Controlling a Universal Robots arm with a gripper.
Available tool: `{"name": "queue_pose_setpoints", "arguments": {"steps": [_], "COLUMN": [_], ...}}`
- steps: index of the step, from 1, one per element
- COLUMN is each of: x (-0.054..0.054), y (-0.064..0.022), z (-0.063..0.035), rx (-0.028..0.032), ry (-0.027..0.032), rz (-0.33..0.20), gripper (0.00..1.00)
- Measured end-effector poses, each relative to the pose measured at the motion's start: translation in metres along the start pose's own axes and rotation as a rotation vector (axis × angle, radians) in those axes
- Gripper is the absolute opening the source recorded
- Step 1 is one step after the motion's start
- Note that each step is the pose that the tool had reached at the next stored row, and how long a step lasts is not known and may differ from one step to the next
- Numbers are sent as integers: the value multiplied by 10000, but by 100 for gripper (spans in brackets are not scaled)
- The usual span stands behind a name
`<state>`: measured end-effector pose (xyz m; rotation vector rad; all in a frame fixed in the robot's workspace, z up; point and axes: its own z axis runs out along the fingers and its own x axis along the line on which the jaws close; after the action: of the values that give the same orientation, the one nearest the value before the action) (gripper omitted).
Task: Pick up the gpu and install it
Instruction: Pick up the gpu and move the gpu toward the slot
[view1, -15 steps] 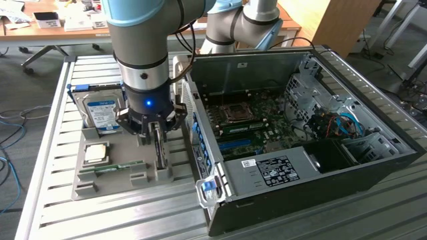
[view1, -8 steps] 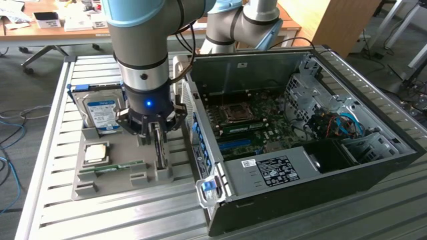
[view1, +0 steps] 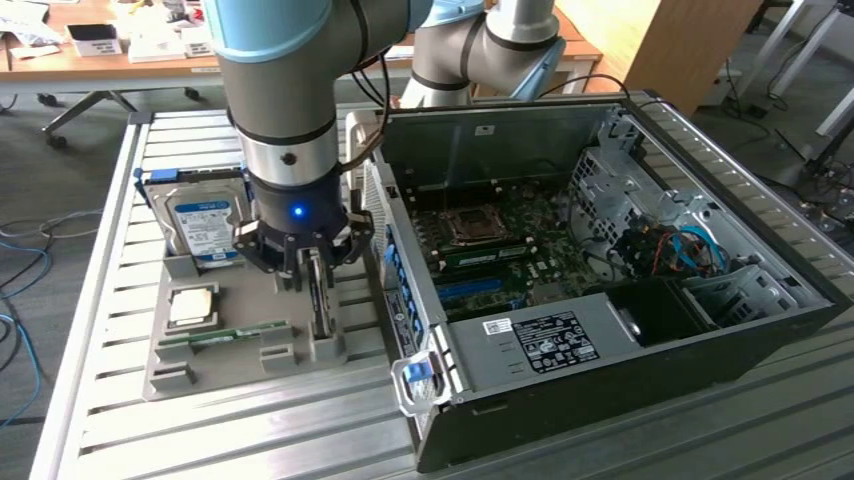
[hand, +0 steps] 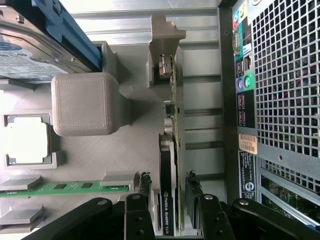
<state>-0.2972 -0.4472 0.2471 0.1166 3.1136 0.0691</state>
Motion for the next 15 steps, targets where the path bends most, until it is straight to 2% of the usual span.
{"name": "queue_pose_setpoints", "arguments": {"steps": [15], "x": [1], "y": [-3], "z": [61], "rx": [1], "ry": [0], "rz": [-1], "gripper": [42]}}
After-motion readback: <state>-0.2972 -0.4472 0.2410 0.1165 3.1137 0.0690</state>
